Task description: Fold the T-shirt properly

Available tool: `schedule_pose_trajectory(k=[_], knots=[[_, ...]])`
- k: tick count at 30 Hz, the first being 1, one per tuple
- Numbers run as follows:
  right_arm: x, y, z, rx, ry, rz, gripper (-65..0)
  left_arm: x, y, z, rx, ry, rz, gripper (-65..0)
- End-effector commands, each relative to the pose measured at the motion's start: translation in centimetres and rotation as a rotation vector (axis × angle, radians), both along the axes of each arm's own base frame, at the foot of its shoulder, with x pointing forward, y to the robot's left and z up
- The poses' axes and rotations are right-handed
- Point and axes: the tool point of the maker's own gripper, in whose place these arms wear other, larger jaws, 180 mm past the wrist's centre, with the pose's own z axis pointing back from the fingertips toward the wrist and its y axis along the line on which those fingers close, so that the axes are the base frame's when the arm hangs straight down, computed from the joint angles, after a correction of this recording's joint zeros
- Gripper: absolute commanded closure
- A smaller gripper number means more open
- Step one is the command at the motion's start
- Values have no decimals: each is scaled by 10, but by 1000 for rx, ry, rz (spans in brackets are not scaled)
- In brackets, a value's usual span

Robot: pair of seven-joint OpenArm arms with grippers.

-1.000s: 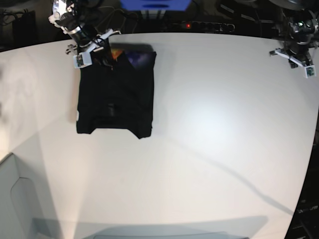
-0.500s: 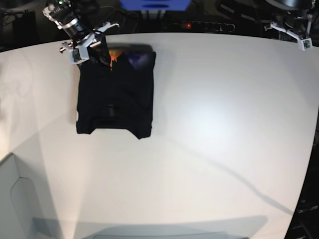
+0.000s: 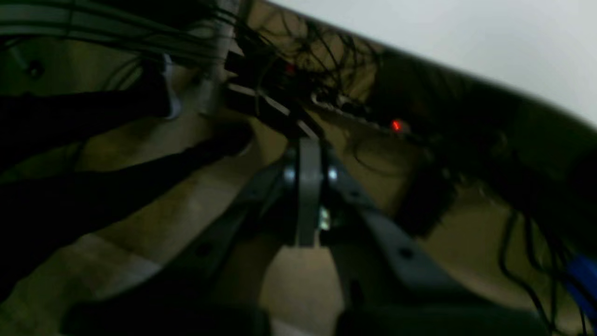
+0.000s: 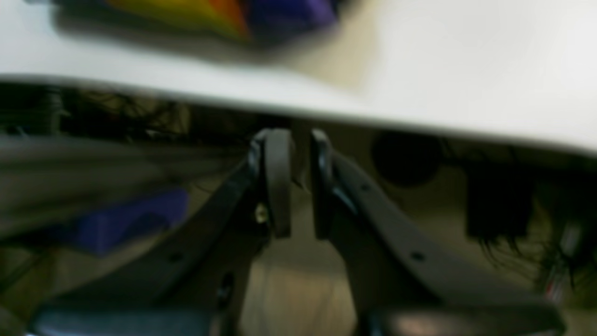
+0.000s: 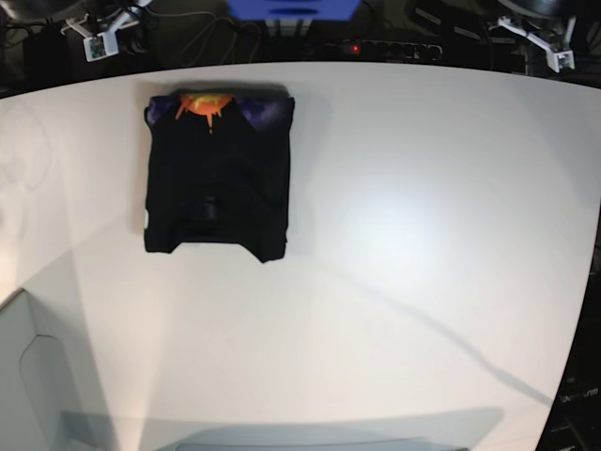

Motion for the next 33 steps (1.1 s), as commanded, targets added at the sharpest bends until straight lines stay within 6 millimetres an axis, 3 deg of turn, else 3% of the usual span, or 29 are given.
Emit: schedule_pose_trajectory(k=[1, 4, 6, 9, 13, 16, 19, 22, 28, 33], knots=[[-3, -4, 6, -7, -11, -9, -62, -3, -3, -3, -12, 15, -20, 0], [-21, -16, -7, -16, 46, -49, -62, -20, -24, -39, -102, 109, -46, 0], [-39, -22, -25, 2, 109, -85, -62, -36, -41, -63, -151, 191, -78, 0], [-57, -33, -57, 29, 187, -118, -62, -40, -66, -95, -191, 201, -140, 0], [-84, -47, -107, 81, 303, -200, -61, -49, -79, -132, -196, 185, -176, 0], [-91, -51, -140, 97, 335, -240, -61, -63, -82, -158, -221, 212, -145, 0], [-85, -43, -173, 127, 323, -270, -61, -71, -85, -183, -245, 239, -101, 0], [-79, -28, -203, 183, 328, -315, -61, -63, -91, -205, -257, 202, -76, 0], [-50, -5, -232, 286, 265, -420, -61, -50, -93, -234, -257, 183, -78, 0], [-55, -9, -259, 97, 354, -381, -61, -32, -100, -249, -277, 214, -63, 0]])
